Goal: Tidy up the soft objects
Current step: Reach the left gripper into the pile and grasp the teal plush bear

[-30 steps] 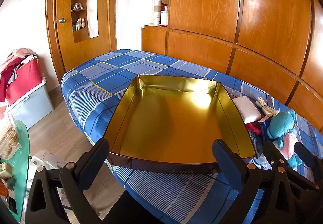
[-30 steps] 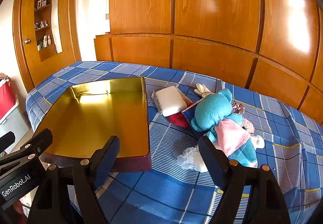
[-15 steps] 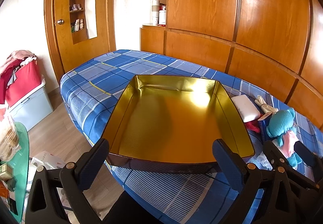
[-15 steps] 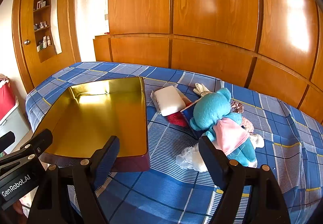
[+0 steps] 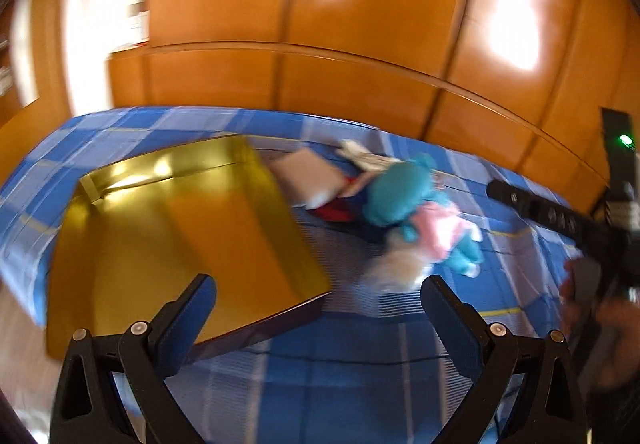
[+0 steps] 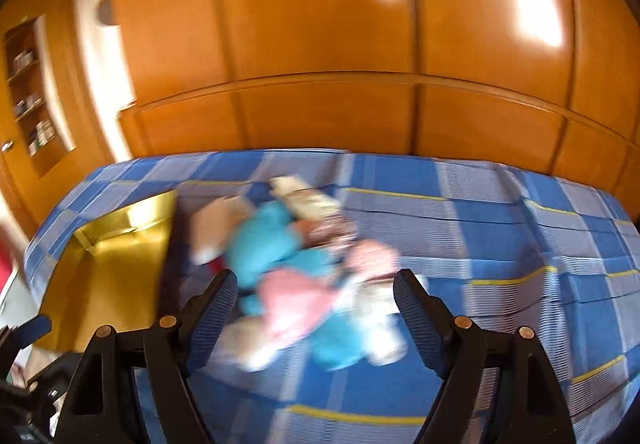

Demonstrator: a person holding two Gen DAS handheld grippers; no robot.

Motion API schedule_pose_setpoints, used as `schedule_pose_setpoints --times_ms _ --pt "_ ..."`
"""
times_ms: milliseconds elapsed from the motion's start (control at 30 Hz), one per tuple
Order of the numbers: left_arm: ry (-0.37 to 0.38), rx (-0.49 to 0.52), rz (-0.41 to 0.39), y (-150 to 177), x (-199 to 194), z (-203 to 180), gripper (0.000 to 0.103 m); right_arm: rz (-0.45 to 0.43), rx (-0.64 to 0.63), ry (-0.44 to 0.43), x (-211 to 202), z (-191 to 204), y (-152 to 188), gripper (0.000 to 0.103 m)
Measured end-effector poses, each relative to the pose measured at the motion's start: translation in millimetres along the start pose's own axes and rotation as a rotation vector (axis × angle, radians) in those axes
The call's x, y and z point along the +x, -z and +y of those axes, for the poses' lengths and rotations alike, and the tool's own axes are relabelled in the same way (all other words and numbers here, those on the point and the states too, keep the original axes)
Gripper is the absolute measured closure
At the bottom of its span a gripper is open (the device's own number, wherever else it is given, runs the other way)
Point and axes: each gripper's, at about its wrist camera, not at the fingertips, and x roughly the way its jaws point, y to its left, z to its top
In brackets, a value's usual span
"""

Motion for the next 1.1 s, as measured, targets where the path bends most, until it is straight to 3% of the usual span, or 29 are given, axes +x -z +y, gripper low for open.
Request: schedule_pose_setpoints --times_ms 133,300,467,567,667,800,1000,1100 --pt "0.057 0.034 0.044 -17 22 -25 0.001 0.032 0.076 0.048 7 -56 -17 0.021" --pt "0.101 -0.017 0.136 -42 66 -49 0.009 0.027 0.114 0.087 16 -99 -19 0.021" --pt "0.082 -0.063 0.186 -57 110 -66 0.019 0.072 0.189 0.068 32 -122 -8 0.021" --pt "0.069 -0.081 0.213 -62 139 -74 0.022 0.041 0.196 0.053 28 -126 -11 0.021" --pt "0.056 -0.069 0.229 -66 161 -77 0.046 0.047 0.227 0.027 28 -129 -11 0.021" --pt "0.109 -0.027 0.151 -69 148 -78 0.058 0.068 0.231 0.014 31 -128 -10 0.021" --pt "0.204 0.000 0.049 -74 103 -62 0.059 0.073 0.214 0.007 33 -125 -9 0.021" --pt "0.201 -0.012 0.024 -75 79 -44 0.059 0.085 0.206 -0.019 34 -123 -8 0.021"
